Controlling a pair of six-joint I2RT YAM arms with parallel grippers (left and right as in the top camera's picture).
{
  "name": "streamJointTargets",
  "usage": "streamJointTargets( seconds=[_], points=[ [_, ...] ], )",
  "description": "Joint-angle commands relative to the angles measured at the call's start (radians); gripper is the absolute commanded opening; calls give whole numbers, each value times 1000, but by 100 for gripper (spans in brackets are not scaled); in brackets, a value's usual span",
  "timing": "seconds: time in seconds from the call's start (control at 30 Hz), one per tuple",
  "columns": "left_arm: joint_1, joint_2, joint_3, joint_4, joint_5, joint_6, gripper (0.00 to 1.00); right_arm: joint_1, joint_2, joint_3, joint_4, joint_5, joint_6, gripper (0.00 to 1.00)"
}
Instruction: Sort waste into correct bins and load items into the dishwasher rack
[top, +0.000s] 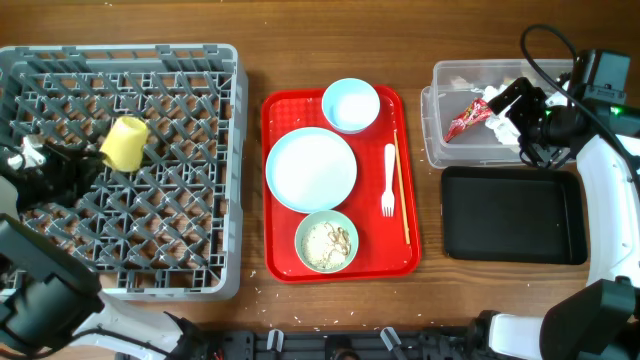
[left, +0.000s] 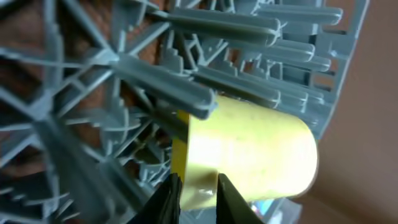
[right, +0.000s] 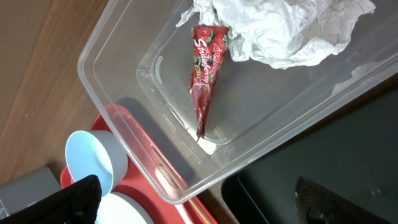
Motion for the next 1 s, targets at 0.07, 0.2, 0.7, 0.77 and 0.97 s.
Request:
streamJointTargets(
  seconds=[0.07,0.2,0.7,0.77,0.97],
  points=[
    [-10,-190,-8,-28,-96,-22,18,0,-10,8,3,10,6,100],
    [-76,-305,-8,-62,-312,-68,16,0,-10,8,3,10,6,100],
    [-510,-189,-8,248,-679,-46,4,0,-10,8,3,10,6,100],
    [-510,-169,-8,243,-739,-52,4,0,-10,8,3,10,6,100],
    [-496,-172,-8,200,-851,-95,4,0,-10,8,3,10,6,100]
  ],
)
